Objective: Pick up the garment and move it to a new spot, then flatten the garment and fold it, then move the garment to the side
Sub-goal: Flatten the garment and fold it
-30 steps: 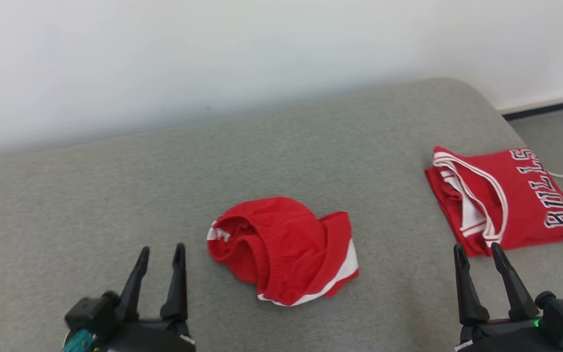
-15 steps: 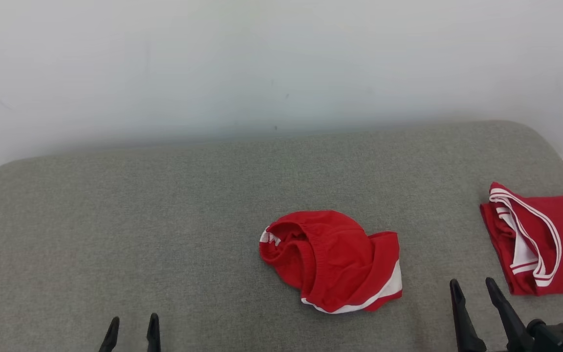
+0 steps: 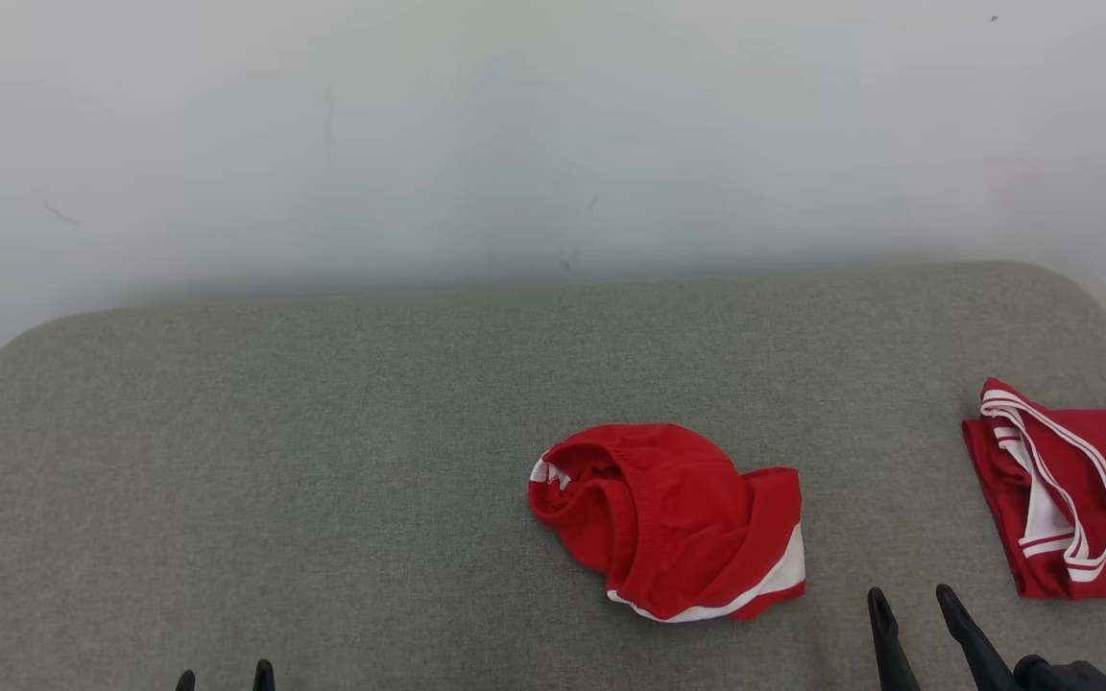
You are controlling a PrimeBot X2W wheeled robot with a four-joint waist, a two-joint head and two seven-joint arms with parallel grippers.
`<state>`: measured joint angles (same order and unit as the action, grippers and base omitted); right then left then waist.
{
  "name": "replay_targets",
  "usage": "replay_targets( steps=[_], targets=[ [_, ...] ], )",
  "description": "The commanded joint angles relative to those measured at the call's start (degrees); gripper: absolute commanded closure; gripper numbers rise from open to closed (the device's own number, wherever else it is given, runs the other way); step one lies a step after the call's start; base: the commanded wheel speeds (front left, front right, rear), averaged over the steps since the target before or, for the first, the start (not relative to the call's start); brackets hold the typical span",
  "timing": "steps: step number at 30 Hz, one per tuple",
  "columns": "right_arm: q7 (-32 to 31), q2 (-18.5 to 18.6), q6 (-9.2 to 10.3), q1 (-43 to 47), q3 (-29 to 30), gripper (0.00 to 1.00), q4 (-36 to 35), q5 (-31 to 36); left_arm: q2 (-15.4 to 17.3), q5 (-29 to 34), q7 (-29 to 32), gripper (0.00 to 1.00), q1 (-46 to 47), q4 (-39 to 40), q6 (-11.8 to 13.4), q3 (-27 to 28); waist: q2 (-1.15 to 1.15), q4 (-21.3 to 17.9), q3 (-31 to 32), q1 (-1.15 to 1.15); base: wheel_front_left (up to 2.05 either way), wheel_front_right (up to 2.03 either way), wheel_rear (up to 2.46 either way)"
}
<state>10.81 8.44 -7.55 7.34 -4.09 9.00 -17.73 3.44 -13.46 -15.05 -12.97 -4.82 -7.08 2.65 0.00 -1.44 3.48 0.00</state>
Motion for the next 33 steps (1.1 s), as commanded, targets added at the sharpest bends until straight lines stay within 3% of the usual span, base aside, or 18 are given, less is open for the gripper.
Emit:
replay_targets(
  steps=[1,19,27,33],
  targets=[
    [0.39,-0.07,0.12,0.31,-0.06,0.00,0.07,-0.44,-0.30,0.02,-0.13,0.00,-0.49,0.29,-0.23,0.19,0.00,-0.18,-0.10,0.00,0.00,0.00,0.00],
    [1.04,-0.53,0.11,-0.42,-0.33,0.00,0.15,-0.47,-0.55,0.09,-0.14,0.00,1.00,0.30,-0.41,-1.35,0.00,-0.88,-0.69,0.00,0.00,0.00,0.00],
    [1.02,-0.25,0.11,-1.56,-1.21,0.00,0.20,-0.50,3.71,-4.72,-0.04,0.00,6.54,-2.70,-0.36,-12.60,0.00,-2.18,-1.20,0.00,0.00,0.00,0.00],
    [1.03,-0.24,0.11,-2.68,-2.47,0.00,0.28,-0.87,9.07,-12.13,5.68,0.00,15.52,-5.32,-0.36,-26.63,0.00,-5.56,-2.24,0.00,0.00,0.00,0.00]
  ],
)
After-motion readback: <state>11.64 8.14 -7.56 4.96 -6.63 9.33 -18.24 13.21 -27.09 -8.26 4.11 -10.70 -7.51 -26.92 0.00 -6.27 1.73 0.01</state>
